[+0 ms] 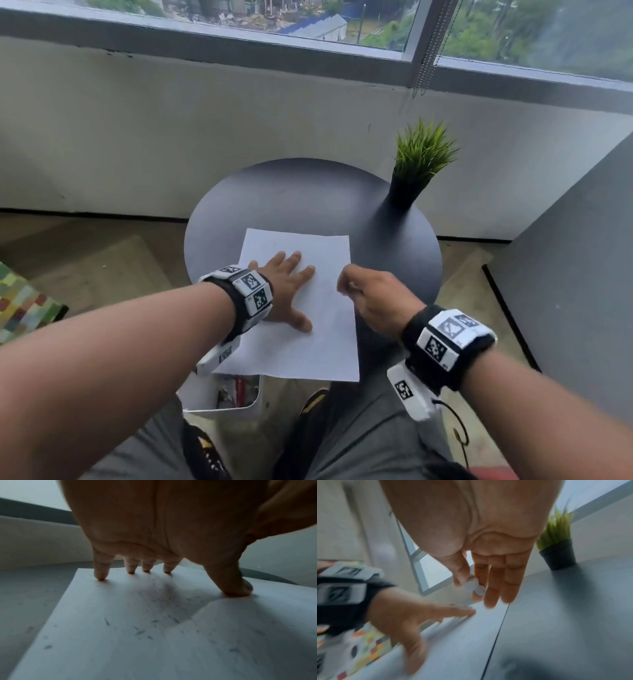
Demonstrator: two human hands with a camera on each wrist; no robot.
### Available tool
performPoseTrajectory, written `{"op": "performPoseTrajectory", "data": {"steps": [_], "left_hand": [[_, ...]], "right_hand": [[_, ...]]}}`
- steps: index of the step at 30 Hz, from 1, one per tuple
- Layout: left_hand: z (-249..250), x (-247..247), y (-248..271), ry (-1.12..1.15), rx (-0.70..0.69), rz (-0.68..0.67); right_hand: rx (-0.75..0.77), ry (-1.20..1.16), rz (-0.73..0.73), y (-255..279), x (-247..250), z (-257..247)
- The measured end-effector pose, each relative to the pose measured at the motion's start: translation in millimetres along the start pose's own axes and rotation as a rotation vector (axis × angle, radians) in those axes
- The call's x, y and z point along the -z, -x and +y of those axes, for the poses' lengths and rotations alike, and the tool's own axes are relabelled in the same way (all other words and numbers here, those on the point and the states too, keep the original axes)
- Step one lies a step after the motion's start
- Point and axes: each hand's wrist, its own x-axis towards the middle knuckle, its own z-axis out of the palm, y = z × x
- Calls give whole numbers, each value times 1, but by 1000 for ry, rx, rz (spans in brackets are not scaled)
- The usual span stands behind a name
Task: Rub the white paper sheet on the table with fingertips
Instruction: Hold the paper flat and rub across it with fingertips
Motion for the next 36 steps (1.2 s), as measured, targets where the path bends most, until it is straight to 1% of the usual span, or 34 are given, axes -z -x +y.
{"op": "performPoseTrajectory", "data": {"steps": [1, 2, 4, 6, 8, 11, 16, 18, 19, 21, 22, 23, 24, 25, 27, 28, 29, 30, 31, 33, 34, 35, 36], "left_hand": [[-1, 1, 2, -24, -35, -12], [-1, 2, 4, -43, -67, -12], [-2, 0, 8, -72, -106, 20], [-2, -6, 11, -67, -94, 29], [-2, -13, 14, -57, -80, 3], [-1, -15, 13, -76, -71, -15], [-2, -16, 11, -96, -68, -11], [-4, -19, 11, -80, -65, -9], [-5, -20, 10, -67, -65, -6], [-4, -19, 11, -53, -71, -9], [-4, -19, 11, -50, -73, -12], [-4, -19, 11, -51, -76, -14], [-4, -19, 11, -53, -77, -15], [-3, -18, 12, -57, -77, -13], [-3, -17, 12, -66, -74, -11], [-3, -17, 12, -68, -71, -16], [-3, -17, 12, -67, -69, -22], [-3, -17, 12, -63, -68, -24], [-3, -16, 11, -59, -69, -25], [-2, -17, 10, -64, -70, -36], [-2, -17, 9, -71, -68, -40], [-2, -17, 9, -73, -67, -41], [-1, -17, 9, -70, -67, -38]], "right_hand": [[-43, -72, -13, -6, 7, 1], [-70, -90, -41, -12, 13, 2], [-75, -37, -84, -22, 18, 4], [-77, -31, -88, -31, 15, 5], [-94, -24, -115, -40, 8, 5], [-78, 93, -168, -51, -2, 3], [-115, 189, -128, -69, -9, 2], [-89, 221, -138, -63, -13, -3], [-50, 217, -152, -57, -19, -8], [91, 222, -220, -35, -32, -22], [165, 238, -276, -24, -38, -29], [209, 251, -318, -19, -40, -33], [215, 263, -334, -20, -38, -34], [188, 272, -318, -28, -34, -29], [51, 282, -215, -49, -22, -14], [4, 290, -150, -57, -17, -7], [-12, 294, -118, -60, -17, -4], [14, 300, -131, -57, -21, -7], [73, 295, -185, -49, -26, -17], [221, 270, -338, -25, -39, -35], [246, 265, -383, -19, -39, -37], [233, 277, -381, -21, -33, -35], [185, 286, -338, -29, -27, -27]]}}
